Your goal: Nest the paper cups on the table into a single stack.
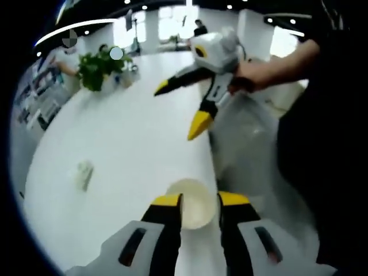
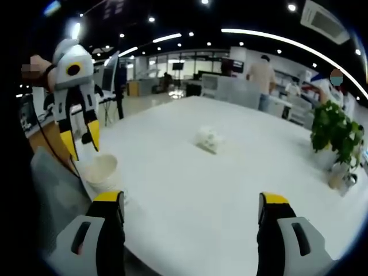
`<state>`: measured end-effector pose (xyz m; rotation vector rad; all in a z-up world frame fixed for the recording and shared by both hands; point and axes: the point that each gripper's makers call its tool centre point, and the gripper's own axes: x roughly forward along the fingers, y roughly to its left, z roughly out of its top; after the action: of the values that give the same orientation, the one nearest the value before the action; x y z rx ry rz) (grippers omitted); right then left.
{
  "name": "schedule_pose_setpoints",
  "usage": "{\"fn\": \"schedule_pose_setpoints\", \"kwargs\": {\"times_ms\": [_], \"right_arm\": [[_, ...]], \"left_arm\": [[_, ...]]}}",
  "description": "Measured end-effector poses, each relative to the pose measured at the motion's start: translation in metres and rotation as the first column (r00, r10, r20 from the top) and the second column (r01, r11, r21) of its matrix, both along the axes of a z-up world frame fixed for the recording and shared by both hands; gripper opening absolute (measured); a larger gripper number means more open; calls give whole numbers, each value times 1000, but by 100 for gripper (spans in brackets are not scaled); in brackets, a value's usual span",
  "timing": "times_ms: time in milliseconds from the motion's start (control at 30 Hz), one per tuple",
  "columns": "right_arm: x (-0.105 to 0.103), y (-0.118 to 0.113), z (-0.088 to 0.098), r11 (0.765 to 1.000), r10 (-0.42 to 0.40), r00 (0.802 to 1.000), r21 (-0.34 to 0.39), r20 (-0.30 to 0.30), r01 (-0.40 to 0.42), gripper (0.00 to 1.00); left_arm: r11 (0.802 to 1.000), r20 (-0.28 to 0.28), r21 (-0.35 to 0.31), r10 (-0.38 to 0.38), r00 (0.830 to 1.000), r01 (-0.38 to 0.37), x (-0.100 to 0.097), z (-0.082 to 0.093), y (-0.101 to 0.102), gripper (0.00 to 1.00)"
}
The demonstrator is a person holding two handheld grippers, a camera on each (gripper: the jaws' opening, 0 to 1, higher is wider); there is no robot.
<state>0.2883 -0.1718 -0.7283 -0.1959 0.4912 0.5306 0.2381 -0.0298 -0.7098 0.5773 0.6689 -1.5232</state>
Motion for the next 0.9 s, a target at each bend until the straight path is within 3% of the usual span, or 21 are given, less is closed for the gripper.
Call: {"fn": "schedule_pose_setpoints", "kwargs": {"times_ms": [167,367,567,900], "right_arm": [[2,1,1,1000,2,1000,1,-4,-2,95],[3,3,2,1000,16,1000,-1,-8,-16,95],[5,-1,5,999,30,999,-21,-13,-31,95],[11,-2,8,999,34,999,-33,-22,-35,95]], "left_arm": [[994,-28,-51,94,995,-95,12,6,4,30],[973,-55,-108,201,978,-206,29,10,11,35],[927,-84,-173,322,943,-332,48,20,21,41],[863,-75,-234,443,894,-447,69,26,42,53]]}}
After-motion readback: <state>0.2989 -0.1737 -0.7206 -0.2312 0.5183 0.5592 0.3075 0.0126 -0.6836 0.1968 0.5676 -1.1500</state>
